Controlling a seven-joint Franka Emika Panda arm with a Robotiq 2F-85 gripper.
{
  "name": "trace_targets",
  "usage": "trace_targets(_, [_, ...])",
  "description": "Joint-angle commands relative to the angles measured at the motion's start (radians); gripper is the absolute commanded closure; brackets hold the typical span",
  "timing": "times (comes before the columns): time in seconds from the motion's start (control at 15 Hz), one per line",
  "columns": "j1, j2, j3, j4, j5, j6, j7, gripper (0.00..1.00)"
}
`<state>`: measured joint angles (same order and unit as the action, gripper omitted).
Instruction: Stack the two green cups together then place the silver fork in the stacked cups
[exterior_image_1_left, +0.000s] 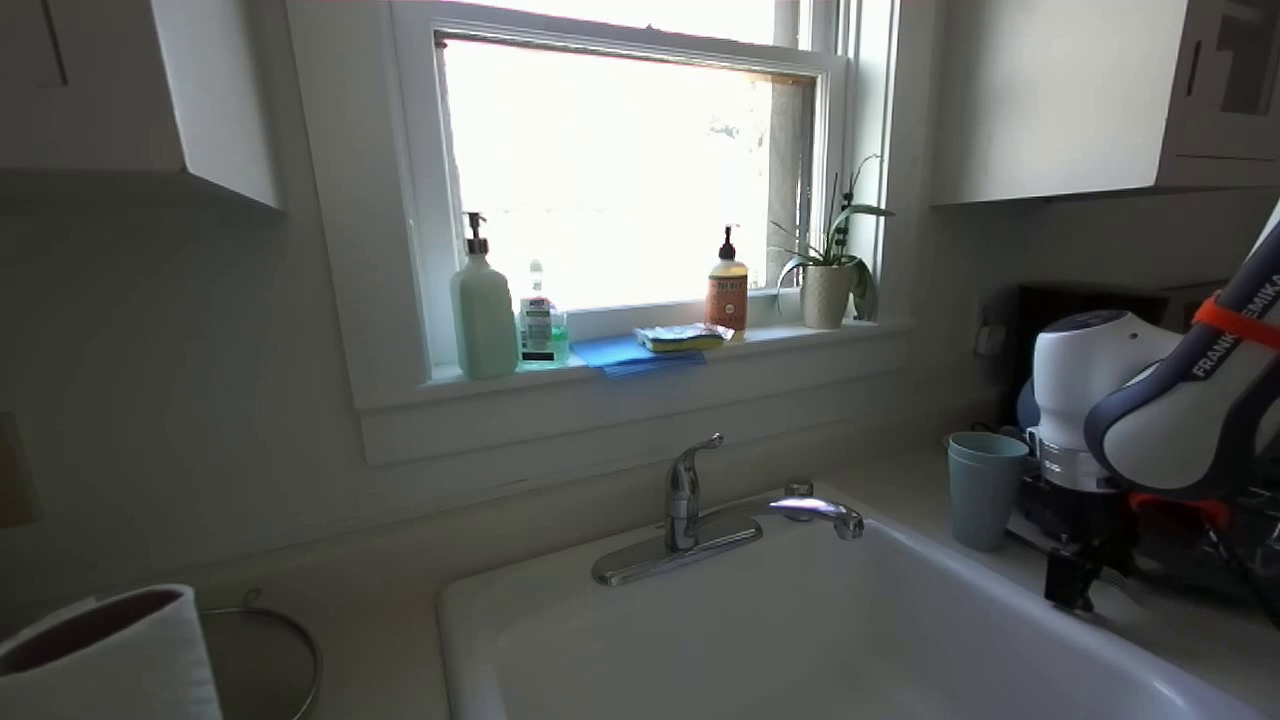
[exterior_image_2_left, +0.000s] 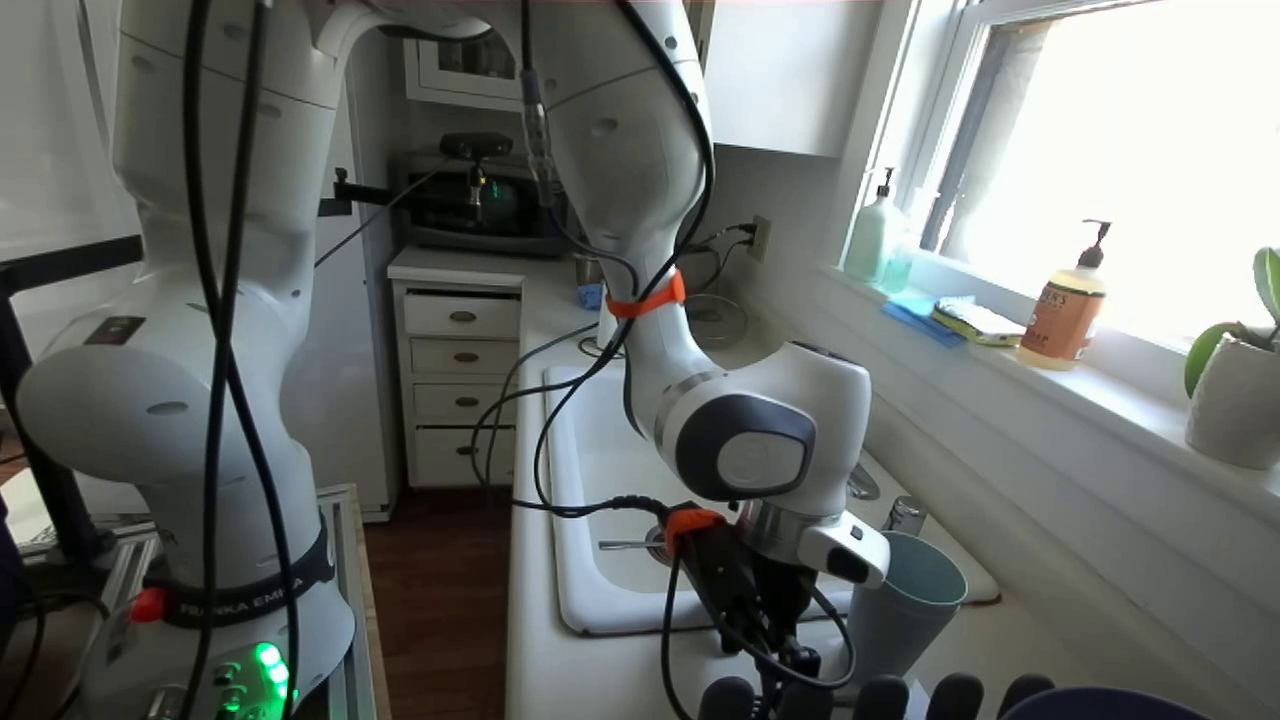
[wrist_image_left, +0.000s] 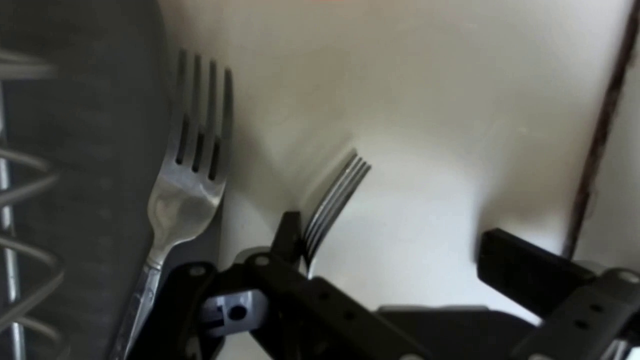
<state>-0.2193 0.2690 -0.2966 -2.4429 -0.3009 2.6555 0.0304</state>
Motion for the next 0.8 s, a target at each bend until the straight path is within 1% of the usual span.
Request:
trace_targets(0.0, [0.007, -0.001, 0.009, -0.002, 0.019, -0.023, -0.016, 0.41])
trace_targets(0.13, [0.011, -0.012, 0.008, -0.002, 0.012, -0.027, -0.015, 0.55])
trace_targets(0.2, [0.014, -0.020, 0.010, -0.004, 0.010, -0.031, -0.016, 0.63])
trace_targets(0.4, [0.022, -0.052, 0.019, -0.001, 0.009, -0.099, -0.018, 0.84])
trace_targets(0.53, [0.030, -0.056, 0.014, 0.011, -0.007, -0.130, 0.002, 0.98])
trace_targets(0.6, [0.031, -0.060, 0.014, 0.015, -0.009, -0.145, 0.004, 1.00])
trace_targets(0.73, [0.032, -0.075, 0.019, 0.021, -0.003, -0.177, 0.003, 1.00])
